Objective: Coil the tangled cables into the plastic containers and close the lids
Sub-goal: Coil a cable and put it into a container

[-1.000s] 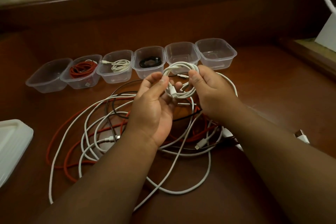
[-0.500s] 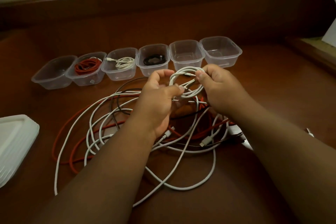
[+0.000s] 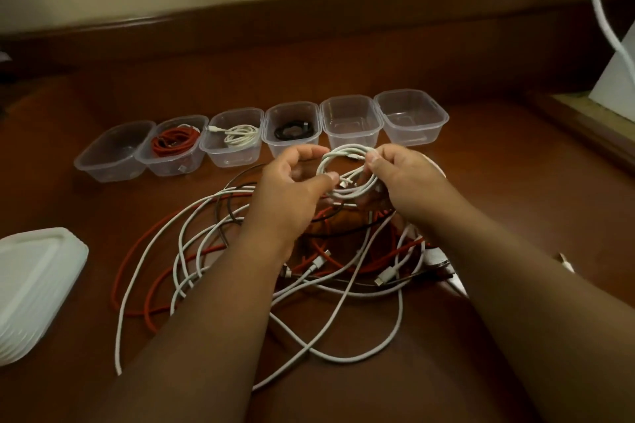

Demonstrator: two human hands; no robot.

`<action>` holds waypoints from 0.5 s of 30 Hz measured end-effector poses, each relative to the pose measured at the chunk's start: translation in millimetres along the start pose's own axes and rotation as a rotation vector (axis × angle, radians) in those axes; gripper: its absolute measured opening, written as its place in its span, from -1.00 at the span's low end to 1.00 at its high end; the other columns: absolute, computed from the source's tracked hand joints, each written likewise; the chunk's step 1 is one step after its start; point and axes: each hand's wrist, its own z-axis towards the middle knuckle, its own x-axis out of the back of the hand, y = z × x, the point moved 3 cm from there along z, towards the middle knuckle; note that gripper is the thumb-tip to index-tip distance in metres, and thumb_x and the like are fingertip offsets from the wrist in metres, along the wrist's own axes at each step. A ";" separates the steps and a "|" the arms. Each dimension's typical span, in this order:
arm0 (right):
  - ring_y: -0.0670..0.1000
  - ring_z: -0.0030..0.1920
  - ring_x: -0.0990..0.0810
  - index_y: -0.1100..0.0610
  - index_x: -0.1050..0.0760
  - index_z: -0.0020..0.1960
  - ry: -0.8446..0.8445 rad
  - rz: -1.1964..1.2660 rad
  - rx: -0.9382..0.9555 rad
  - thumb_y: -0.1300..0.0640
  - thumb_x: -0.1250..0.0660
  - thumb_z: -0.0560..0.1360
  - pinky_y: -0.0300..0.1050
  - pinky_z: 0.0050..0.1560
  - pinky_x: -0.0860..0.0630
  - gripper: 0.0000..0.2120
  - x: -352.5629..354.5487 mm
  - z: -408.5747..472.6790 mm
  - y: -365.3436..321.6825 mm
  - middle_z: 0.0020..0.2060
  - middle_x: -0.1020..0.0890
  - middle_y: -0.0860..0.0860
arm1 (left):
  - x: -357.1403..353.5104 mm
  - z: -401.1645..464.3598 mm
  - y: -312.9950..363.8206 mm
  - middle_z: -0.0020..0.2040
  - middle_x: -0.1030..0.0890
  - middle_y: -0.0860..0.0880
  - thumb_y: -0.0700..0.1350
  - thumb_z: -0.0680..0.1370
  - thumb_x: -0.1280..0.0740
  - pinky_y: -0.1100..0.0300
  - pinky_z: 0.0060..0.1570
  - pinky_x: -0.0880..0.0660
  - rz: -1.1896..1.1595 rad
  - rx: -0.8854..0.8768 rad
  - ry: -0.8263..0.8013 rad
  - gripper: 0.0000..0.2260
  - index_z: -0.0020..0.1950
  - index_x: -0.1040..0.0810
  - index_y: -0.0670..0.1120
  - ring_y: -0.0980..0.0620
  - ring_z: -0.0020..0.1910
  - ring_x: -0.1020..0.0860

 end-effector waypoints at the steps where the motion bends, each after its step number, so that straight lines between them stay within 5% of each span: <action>1: 0.06 -0.22 -0.59 0.07 -0.53 -0.11 0.002 -0.032 0.025 0.00 -0.17 0.66 0.14 0.00 -0.60 -0.73 -1.7 -2.1 -4.6 -0.32 -0.55 0.01 | 3.6 -0.4 1.4 -0.07 -0.70 0.03 -0.23 0.53 -0.43 0.12 -0.11 -0.64 0.060 -0.022 0.023 -0.77 0.11 -0.59 0.06 0.06 -0.09 -0.69; 6: 0.18 -0.13 -0.60 0.05 -0.59 -0.10 -0.018 -0.149 0.126 -0.03 -0.24 0.63 0.06 -0.11 -0.55 -0.76 -8.2 -8.3 -36.5 -0.16 -0.65 0.14 | 27.4 -1.3 15.7 -0.11 -0.67 0.04 -0.10 0.52 -0.46 0.09 -0.14 -0.60 0.297 -0.105 0.095 -0.87 -0.02 -0.58 0.10 0.06 -0.12 -0.65; 9: 0.04 -0.26 -0.52 0.13 -0.61 -0.05 -0.095 -0.215 0.133 -0.07 -0.26 0.61 -0.08 -0.22 -0.46 -0.70 -13.6 -5.7 -53.5 -0.15 -0.65 0.17 | 42.4 2.8 26.1 -0.16 -0.63 0.04 -0.09 0.53 -0.43 0.12 -0.18 -0.53 0.416 -0.142 0.115 -0.94 -0.05 -0.59 0.06 0.07 -0.17 -0.59; 15: 0.06 -0.12 -0.52 0.19 -0.55 0.04 -0.184 -0.395 0.117 -0.16 -0.12 0.65 -0.07 -0.12 -0.43 -0.56 -25.8 18.2 -53.6 -0.12 -0.60 0.18 | 71.1 43.9 33.2 -0.15 -0.66 0.00 -0.10 0.53 -0.44 0.08 -0.15 -0.54 0.445 -0.105 0.188 -0.93 0.01 -0.64 -0.02 0.01 -0.15 -0.61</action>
